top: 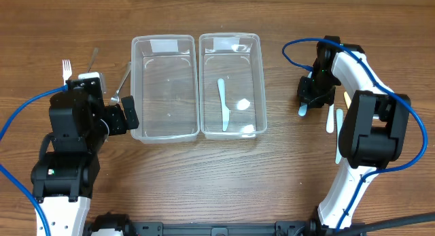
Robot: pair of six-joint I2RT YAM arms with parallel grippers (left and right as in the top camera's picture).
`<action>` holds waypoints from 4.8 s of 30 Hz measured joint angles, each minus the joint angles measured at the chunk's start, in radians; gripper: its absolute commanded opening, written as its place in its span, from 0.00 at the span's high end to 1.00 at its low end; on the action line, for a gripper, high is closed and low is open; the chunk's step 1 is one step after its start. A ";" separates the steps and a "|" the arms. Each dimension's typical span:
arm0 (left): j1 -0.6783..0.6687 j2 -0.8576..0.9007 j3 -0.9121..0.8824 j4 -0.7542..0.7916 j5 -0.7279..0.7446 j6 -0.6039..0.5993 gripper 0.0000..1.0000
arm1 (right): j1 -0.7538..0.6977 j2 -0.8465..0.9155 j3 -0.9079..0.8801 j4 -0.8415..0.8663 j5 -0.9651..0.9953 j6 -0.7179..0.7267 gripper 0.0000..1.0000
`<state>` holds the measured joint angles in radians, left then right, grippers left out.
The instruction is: Pack container
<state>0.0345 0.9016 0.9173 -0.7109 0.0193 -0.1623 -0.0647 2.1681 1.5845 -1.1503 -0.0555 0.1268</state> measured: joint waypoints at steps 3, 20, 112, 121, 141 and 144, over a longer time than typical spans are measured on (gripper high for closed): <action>0.000 0.000 0.000 0.000 0.000 0.000 0.00 | 0.000 -0.002 0.000 0.003 0.000 0.000 0.96; 0.000 0.000 0.000 0.004 0.000 0.000 0.00 | 0.055 -0.009 0.000 0.006 -0.056 -0.047 0.96; 0.000 0.000 0.000 0.030 0.000 0.000 0.00 | 0.205 0.056 0.070 -0.060 -0.004 0.343 0.48; 0.000 0.000 0.000 0.030 0.000 0.000 0.00 | 0.216 0.049 0.060 -0.042 0.002 0.339 0.72; 0.000 0.000 0.000 0.030 0.000 0.000 0.00 | 0.216 0.044 0.057 -0.017 -0.012 0.309 0.96; 0.000 0.000 0.000 0.034 0.000 0.000 0.00 | 0.217 0.043 0.069 -0.032 0.009 0.299 0.96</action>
<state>0.0345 0.9016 0.9173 -0.6769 0.0196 -0.1623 0.1528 2.2116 1.6531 -1.1820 -0.0463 0.4255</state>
